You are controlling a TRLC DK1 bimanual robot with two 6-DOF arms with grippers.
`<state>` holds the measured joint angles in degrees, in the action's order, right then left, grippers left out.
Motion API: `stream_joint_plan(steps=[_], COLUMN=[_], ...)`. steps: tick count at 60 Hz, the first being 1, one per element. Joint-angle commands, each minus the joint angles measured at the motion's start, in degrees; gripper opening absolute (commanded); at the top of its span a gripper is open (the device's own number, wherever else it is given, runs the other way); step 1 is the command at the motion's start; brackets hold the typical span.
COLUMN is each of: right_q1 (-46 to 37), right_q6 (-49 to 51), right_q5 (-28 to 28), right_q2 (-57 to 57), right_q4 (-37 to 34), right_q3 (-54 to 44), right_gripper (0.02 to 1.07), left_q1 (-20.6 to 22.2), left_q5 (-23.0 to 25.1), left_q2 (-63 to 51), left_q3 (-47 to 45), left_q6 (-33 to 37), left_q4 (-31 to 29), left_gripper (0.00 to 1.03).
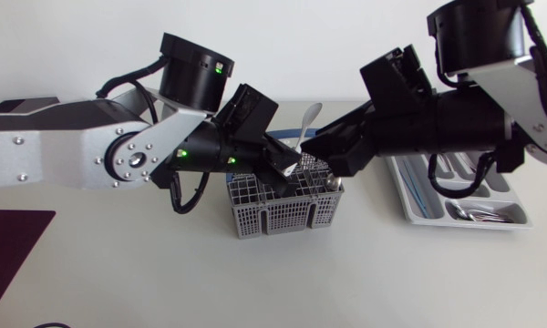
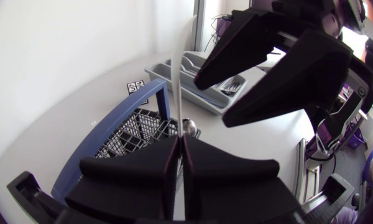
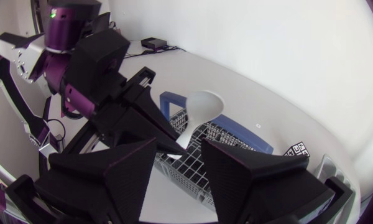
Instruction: Transfer all utensils from the basket to the drawer tray.
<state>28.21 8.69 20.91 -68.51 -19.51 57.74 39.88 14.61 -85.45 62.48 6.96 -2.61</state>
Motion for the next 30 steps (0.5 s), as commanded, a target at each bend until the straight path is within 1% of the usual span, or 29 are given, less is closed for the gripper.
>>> stream_joint_plan(steps=[1,7,30], right_q1=[-1.93,-3.42,-4.04], right_q6=[-2.71,-3.85,-5.35], right_q5=[1.15,2.74,5.02], right_q2=[-3.47,-5.76,-10.06], right_q4=[-0.36,0.44,2.19], right_q3=[2.73,4.4,7.04], right_gripper=[0.53,0.52,0.52], left_q1=[-0.77,-1.38,-1.65], left_q5=[-0.11,0.33,1.65], left_q2=[-1.21,-1.65,-3.32], left_q3=[2.12,2.91,3.97], left_q6=[-3.89,-6.26,-8.1], left_q4=[1.12,1.12,1.21], left_gripper=[0.03,0.03,0.03])
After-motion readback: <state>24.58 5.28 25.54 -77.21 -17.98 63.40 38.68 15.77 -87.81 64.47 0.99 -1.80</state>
